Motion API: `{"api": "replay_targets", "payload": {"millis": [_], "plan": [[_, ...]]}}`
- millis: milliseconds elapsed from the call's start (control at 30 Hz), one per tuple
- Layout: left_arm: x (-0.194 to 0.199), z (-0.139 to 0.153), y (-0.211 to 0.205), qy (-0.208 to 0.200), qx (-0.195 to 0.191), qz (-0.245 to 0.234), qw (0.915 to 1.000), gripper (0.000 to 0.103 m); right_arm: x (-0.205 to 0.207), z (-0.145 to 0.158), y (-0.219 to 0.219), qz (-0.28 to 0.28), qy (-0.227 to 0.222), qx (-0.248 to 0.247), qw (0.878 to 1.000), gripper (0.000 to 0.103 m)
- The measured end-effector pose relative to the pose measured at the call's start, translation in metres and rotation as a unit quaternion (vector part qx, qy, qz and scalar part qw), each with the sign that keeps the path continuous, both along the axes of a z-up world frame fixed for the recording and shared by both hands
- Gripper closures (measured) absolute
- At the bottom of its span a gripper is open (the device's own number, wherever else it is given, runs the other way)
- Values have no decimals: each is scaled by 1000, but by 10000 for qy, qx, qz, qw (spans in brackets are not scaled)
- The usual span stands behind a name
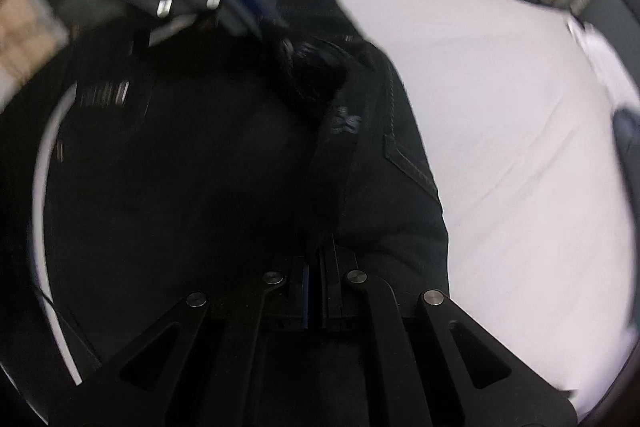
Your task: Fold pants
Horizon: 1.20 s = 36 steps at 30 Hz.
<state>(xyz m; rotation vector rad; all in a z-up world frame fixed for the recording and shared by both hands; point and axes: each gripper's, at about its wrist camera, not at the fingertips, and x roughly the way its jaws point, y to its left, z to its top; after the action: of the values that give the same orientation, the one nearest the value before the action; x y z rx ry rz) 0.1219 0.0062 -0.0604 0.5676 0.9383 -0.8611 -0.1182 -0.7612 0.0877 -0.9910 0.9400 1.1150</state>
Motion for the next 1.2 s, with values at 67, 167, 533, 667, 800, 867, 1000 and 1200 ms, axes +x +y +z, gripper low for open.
{"api": "replay_targets", "payload": {"millis": [67, 167, 533, 667, 800, 867, 1000, 1200], "plan": [[-19, -4, -3, 78, 138, -279, 9995, 96, -29, -2, -3, 496, -511, -486, 9963, 101], [-48, -7, -11, 88, 331, -662, 9972, 96, -74, -11, -6, 1367, -1285, -1169, 9753, 101], [-108, -12, -39, -27, 682, -1495, 9864, 96, -159, -46, -16, 2901, -2413, -2324, 8965, 101], [-119, -13, -42, 3, 788, -1678, 9827, 96, -176, -53, -20, 3101, -2488, -2433, 8847, 101], [-125, -13, -38, 19, 904, -1763, 9802, 96, -190, -62, -21, 3165, -2531, -2498, 8794, 101], [-125, -12, -36, 85, 892, -1767, 9802, 96, -195, -67, -20, 3161, -2533, -2504, 8793, 101], [-122, -5, -32, 144, 856, -1803, 9798, 96, -206, -61, -22, 3074, -2549, -2514, 8817, 101], [-120, -1, -23, 217, 811, -1836, 9794, 97, -194, -56, -6, 2934, -2587, -2563, 8839, 101]]}}
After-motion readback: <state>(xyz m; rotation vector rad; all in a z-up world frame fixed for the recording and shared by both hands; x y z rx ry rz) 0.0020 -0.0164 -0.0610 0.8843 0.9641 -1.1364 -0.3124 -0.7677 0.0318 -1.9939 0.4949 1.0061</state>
